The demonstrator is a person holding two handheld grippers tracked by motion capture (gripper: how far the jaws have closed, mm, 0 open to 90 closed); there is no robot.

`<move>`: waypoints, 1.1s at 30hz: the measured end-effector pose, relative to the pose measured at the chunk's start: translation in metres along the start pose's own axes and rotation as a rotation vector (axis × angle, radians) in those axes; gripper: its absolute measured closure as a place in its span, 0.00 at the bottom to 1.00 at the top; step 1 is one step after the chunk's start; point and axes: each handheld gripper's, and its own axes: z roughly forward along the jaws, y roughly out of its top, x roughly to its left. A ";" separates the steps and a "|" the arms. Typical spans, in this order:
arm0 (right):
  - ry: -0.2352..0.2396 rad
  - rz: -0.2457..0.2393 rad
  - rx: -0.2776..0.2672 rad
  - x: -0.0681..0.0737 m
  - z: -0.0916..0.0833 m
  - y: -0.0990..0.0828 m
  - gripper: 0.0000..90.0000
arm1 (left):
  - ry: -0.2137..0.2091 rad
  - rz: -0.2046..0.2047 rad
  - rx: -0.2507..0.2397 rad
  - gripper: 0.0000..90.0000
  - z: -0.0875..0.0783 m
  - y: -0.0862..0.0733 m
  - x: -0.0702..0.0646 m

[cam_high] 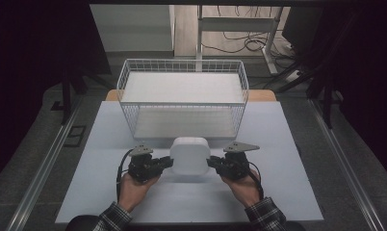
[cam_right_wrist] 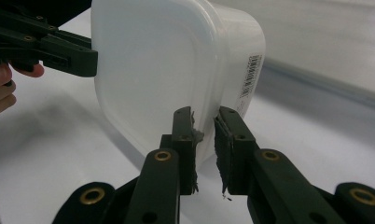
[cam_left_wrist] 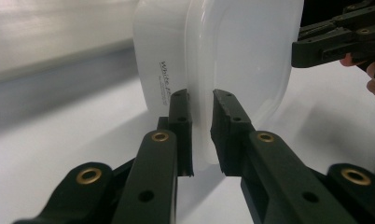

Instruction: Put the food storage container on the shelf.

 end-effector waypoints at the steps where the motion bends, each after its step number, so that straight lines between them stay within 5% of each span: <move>1: -0.003 -0.007 -0.007 -0.001 0.002 0.002 0.86 | 0.004 0.003 -0.002 0.88 0.001 0.002 0.002; 12: -0.028 -0.019 -0.035 -0.019 0.022 0.023 0.86 | 0.030 -0.008 -0.022 0.87 0.015 0.023 0.025; 33: -0.080 -0.009 -0.057 -0.042 0.053 0.046 0.84 | 0.048 -0.050 -0.038 0.86 0.037 0.040 0.054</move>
